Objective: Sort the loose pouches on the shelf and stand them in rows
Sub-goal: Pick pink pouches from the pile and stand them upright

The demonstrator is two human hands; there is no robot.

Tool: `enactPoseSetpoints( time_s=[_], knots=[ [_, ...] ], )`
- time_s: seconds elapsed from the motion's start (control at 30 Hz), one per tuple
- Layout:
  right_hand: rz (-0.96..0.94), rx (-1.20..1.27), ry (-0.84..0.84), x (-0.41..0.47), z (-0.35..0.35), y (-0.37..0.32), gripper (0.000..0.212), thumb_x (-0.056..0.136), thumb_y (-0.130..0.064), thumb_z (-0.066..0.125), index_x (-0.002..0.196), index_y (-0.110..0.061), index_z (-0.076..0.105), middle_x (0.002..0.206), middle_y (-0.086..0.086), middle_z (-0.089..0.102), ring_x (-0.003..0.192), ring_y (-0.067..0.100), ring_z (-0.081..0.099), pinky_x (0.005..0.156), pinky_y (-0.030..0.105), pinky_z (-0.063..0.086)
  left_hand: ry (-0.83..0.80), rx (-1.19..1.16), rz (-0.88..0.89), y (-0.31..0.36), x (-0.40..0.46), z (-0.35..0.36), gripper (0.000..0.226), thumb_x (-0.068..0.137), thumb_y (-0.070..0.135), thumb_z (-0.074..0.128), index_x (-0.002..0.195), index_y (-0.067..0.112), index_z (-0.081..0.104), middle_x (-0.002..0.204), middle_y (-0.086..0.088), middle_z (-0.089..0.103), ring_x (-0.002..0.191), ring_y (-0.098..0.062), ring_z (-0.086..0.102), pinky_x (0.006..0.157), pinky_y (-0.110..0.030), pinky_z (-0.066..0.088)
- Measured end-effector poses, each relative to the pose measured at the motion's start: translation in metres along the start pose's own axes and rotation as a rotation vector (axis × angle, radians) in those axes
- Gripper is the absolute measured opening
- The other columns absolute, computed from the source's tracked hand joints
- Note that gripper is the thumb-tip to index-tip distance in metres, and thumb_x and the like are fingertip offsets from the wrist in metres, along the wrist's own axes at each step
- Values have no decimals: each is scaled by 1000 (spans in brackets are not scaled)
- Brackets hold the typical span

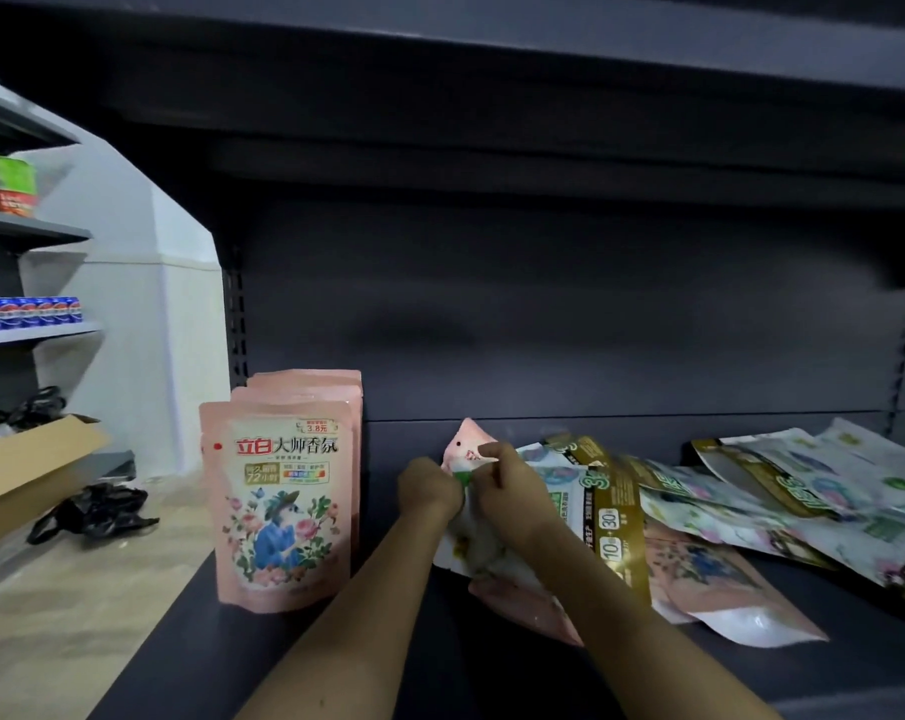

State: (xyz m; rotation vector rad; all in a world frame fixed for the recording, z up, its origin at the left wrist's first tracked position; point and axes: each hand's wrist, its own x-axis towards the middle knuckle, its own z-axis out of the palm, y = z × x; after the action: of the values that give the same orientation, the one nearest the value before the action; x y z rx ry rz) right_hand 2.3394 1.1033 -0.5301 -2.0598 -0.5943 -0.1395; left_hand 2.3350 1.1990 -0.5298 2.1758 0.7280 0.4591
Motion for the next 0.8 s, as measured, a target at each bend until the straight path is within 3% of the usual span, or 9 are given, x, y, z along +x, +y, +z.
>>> enactPoseSetpoints(
  time_s=[0.23, 0.3, 0.37, 0.47, 0.53, 0.63, 0.73, 0.8],
  knots=[
    [121, 313, 77, -8, -12, -5, 41, 91, -20, 52, 131, -11, 42, 82, 0, 61, 84, 19, 58, 82, 30, 46, 394, 77, 308, 16, -40, -8, 13, 91, 13, 48, 102, 8, 49, 105, -15, 63, 98, -37, 61, 74, -41, 45],
    [140, 460, 78, -9, -14, -6, 51, 89, -27, 58, 133, -11, 38, 93, 1, 62, 94, 21, 61, 91, 35, 47, 522, 64, 451, 17, -47, -12, 8, 89, 10, 51, 97, 8, 49, 94, -14, 64, 88, -37, 62, 67, -41, 43],
    [130, 598, 34, -9, -16, -5, 69, 85, -31, 66, 140, -13, 28, 121, 8, 56, 111, 23, 58, 98, 34, 45, 603, -40, 590, 16, -50, -15, 8, 86, 3, 54, 92, 6, 50, 86, -16, 64, 80, -37, 62, 64, -41, 44],
    [58, 817, -112, -12, -19, -4, 90, 76, -26, 76, 144, -30, 17, 132, 4, 53, 116, 21, 59, 104, 41, 45, 574, -318, 623, 17, -61, -27, 11, 93, 8, 47, 103, 5, 51, 91, -12, 65, 82, -29, 63, 64, -39, 50],
    [15, 941, -169, -16, -25, -6, 78, 75, -16, 77, 135, -31, 30, 124, 6, 62, 110, 24, 64, 100, 47, 48, 506, -477, 657, 17, -69, -35, 11, 95, 12, 47, 105, 9, 50, 87, 1, 64, 79, -13, 63, 62, -23, 51],
    [-19, 923, -276, -26, -36, -12, 51, 80, -10, 71, 127, -11, 51, 116, 12, 69, 107, 31, 66, 97, 53, 49, 427, -529, 675, 14, -78, -47, 10, 95, 12, 49, 104, 10, 52, 80, 18, 55, 72, 12, 58, 57, -4, 45],
    [2, 888, -332, -40, -39, -14, 30, 83, -9, 66, 113, -3, 64, 110, 16, 71, 103, 33, 67, 94, 48, 52, 396, -513, 644, 6, -86, -55, 17, 96, 14, 46, 109, 7, 55, 82, 19, 56, 75, 9, 58, 61, -4, 47],
    [-4, 879, -317, -49, -37, -16, 24, 86, -9, 64, 109, -4, 65, 109, 16, 71, 101, 31, 68, 90, 45, 54, 352, -472, 635, 0, -96, -61, 21, 96, 17, 46, 114, 11, 55, 93, 7, 64, 87, -1, 63, 72, -12, 52]
  ],
)
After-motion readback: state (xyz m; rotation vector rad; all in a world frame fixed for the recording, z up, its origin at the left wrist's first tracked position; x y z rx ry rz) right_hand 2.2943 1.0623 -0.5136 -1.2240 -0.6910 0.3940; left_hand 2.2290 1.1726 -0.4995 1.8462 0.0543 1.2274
